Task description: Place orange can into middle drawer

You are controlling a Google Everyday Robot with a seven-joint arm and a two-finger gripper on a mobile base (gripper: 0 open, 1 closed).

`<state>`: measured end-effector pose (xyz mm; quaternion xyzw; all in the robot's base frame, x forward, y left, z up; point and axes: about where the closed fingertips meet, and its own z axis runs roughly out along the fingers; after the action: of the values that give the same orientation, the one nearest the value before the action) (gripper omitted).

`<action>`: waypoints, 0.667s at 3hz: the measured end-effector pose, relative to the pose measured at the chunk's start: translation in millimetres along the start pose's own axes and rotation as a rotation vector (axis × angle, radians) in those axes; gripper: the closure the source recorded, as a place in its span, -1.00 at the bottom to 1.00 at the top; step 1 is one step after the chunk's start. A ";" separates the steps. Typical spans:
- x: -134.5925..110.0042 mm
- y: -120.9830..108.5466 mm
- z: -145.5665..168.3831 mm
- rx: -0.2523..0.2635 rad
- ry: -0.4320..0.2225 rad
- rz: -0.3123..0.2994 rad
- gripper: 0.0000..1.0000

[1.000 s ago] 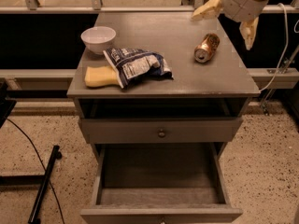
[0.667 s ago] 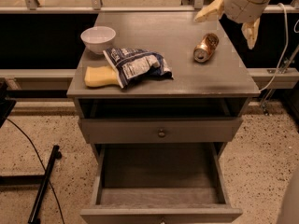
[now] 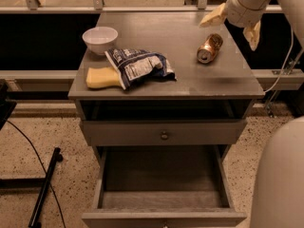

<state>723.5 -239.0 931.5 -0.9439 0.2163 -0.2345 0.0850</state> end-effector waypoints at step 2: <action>21.6 -9.1 44.2 -0.019 0.019 -0.014 -1.00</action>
Offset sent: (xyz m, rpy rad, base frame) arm 0.0667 0.0013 -0.0325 -0.0441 -0.0218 0.0060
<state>765.2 -237.9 903.9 -0.9439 0.2127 -0.2421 0.0722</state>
